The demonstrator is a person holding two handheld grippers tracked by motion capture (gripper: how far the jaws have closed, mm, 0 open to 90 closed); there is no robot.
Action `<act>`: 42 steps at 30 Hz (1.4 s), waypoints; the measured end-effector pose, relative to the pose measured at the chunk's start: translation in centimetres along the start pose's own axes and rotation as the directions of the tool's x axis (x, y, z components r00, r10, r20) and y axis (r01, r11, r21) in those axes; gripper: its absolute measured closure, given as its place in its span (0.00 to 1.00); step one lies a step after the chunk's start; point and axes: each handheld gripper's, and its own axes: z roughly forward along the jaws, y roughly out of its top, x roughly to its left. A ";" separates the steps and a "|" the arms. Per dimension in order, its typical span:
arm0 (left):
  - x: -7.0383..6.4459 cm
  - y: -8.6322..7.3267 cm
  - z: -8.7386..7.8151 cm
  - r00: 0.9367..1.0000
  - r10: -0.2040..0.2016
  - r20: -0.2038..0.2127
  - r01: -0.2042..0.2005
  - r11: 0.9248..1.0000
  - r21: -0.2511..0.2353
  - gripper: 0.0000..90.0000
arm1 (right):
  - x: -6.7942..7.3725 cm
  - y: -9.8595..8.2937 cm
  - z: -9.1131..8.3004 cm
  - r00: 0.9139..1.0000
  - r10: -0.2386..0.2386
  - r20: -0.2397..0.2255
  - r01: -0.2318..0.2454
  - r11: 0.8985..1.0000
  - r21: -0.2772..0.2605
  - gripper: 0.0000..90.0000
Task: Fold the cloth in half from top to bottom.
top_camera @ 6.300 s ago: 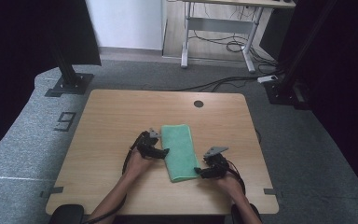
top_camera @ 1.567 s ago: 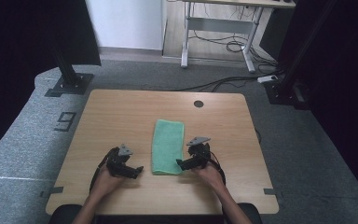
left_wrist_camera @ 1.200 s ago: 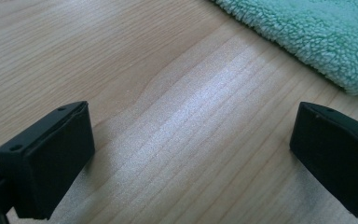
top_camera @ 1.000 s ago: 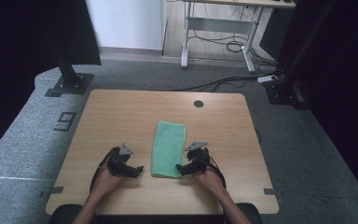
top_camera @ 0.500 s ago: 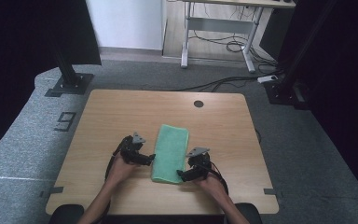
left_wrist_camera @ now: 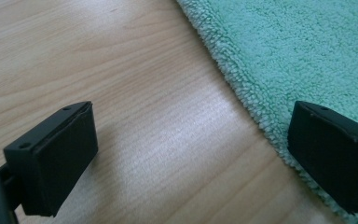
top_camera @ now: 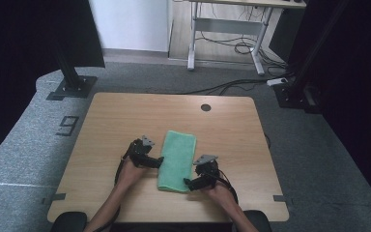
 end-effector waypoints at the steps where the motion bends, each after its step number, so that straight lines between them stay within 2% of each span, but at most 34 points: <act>1: -0.1 -0.1 -0.1 1.000 0.005 0.002 -0.005 1.000 0.003 0.03 | 0.1 0.0 0.0 1.000 0.000 -0.001 0.000 1.000 0.001 0.04; 5: -0.4 -0.5 -0.7 1.000 0.015 0.007 -0.015 1.000 0.013 0.04 | 0.6 -0.2 -0.3 1.000 -0.010 -0.009 0.010 1.000 0.005 0.04; 11: -0.5 -1.8 -1.5 0.999 -0.006 0.034 0.005 1.000 0.006 0.04 | 1.4 -0.6 -0.6 0.999 -0.027 -0.021 0.027 1.000 0.002 0.04; 15: -0.6 -2.5 -2.1 0.999 -0.003 0.039 0.003 1.000 -0.003 0.04 | 1.9 -0.8 -0.7 0.999 -0.037 -0.029 0.037 0.999 -0.001 0.04; 22: -0.7 -2.7 -2.2 0.999 -0.005 0.034 0.005 1.000 -0.004 0.04 | 1.9 -0.6 -0.8 0.998 -0.051 -0.049 0.051 0.999 0.011 0.06; 24: -0.7 -2.7 -2.2 0.999 -0.005 0.034 0.005 1.000 -0.004 0.04 | 1.8 -0.4 -0.8 0.997 -0.041 -0.060 0.042 0.999 0.018 0.07; 26: -0.7 -2.7 -2.2 0.999 -0.007 0.035 0.007 1.000 -0.003 0.04 | 1.6 -0.3 -0.8 0.997 -0.034 -0.068 0.035 0.999 0.018 0.08; 30: -0.7 -2.7 -2.2 0.999 -0.008 0.037 0.008 1.000 -0.004 0.04 | 0.8 0.2 -0.9 0.998 -0.031 -0.056 0.032 0.999 0.014 0.08; 36: -0.7 -2.7 -2.2 0.999 -0.009 0.036 0.009 1.000 -0.004 0.04 | -1.3 1.6 -0.9 1.000 0.006 -0.029 -0.006 1.000 0.003 0.08; 42: -0.7 -2.7 -2.2 0.999 -0.008 0.036 0.008 1.000 -0.003 0.04 | -3.3 3.0 -0.9 0.999 0.043 -0.017 -0.043 0.999 -0.022 0.15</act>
